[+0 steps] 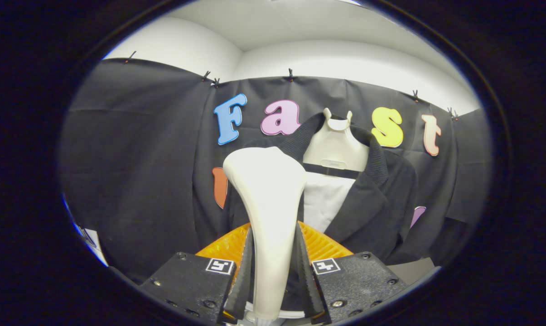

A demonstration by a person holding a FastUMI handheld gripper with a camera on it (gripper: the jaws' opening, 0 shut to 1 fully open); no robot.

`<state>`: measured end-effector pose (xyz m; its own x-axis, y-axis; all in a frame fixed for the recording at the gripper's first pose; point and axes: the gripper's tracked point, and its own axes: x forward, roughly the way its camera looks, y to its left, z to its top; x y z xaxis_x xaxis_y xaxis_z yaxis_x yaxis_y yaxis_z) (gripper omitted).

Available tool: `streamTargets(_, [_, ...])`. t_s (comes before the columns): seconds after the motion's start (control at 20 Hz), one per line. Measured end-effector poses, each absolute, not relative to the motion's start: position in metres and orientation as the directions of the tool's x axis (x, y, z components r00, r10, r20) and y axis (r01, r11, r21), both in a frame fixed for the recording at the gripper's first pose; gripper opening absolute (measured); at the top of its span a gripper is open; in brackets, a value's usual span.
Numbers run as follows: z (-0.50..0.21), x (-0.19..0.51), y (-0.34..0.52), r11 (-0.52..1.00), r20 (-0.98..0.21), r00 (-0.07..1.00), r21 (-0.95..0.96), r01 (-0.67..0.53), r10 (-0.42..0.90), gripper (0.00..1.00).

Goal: Iron the clothes twice with a garment steamer, once on the left side and once on the right side.

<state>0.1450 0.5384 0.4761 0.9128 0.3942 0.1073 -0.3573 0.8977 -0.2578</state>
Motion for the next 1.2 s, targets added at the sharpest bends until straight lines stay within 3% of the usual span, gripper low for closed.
streamTargets(1.2, [0.336, 0.180, 0.534, 0.895, -0.079, 0.948, -0.316, -0.316, 0.307, 0.49])
